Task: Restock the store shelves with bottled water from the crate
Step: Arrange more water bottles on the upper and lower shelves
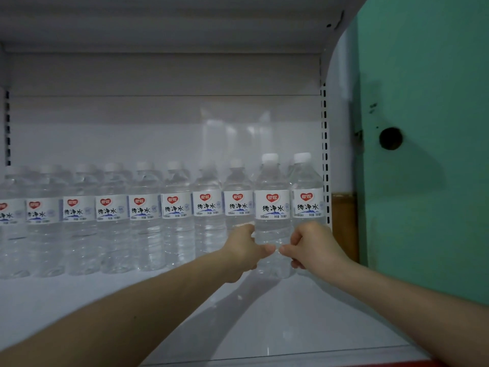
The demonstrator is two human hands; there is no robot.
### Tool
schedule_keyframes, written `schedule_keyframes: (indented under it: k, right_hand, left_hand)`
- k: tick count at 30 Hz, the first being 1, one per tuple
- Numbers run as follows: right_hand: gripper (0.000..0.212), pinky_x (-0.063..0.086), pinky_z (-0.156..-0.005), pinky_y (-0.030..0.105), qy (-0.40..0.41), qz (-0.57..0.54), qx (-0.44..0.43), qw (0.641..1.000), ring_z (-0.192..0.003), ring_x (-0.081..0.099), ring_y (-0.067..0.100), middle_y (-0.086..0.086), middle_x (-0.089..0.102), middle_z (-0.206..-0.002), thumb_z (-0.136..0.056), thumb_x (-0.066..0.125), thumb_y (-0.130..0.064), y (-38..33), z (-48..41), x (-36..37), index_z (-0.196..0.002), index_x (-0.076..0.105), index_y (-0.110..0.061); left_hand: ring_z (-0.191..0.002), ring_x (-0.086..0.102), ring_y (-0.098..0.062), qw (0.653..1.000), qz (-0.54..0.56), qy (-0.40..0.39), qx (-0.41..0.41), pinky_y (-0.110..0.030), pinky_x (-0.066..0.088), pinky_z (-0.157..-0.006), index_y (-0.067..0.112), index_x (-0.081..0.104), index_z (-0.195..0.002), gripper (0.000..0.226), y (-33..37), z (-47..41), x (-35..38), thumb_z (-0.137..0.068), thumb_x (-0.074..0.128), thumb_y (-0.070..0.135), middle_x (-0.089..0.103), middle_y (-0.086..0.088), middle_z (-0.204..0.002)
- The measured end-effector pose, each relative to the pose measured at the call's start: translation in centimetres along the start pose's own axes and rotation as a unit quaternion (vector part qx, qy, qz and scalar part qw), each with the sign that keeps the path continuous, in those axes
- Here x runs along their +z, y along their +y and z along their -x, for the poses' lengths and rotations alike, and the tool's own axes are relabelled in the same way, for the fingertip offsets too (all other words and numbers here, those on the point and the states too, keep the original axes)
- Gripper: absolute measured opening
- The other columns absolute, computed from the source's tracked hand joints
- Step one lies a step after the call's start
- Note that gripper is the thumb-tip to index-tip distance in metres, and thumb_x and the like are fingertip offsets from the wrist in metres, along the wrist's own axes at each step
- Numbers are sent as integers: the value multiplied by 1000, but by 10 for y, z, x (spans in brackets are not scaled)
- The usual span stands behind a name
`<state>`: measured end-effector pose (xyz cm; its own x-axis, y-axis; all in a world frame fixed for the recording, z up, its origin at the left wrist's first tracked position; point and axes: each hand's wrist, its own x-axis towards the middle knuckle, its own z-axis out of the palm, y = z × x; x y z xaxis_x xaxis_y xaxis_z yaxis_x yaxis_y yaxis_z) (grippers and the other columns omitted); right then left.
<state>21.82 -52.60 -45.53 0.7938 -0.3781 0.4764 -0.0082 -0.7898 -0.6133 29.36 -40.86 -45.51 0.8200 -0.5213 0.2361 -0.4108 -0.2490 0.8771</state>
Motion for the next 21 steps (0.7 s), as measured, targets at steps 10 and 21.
schedule_keyframes:
  k: [10, 21]
  right_hand:
    - [22, 55, -76, 38, 22, 9, -10, 1000, -71, 68, 22, 19, 68, -81, -85, 67, -18, 4, -2, 2, -71, 56, -6]
    - [26, 54, -78, 39, 22, 11, -11, 1000, -74, 68, 24, 19, 69, -81, -86, 66, -20, 6, 0, 4, -85, 64, 6]
  left_hand:
    - [-100, 62, -27, 998, -20, 38, -39, -39, 50, -91, 8, 47, -131, 50, -2, -12, 8, -87, 65, 19, 63, -14, -114]
    - [-66, 45, -18, 989, -101, 88, -64, -31, 47, -77, 12, 33, -64, 39, 12, 8, 15, -91, 58, 25, 38, -3, -65]
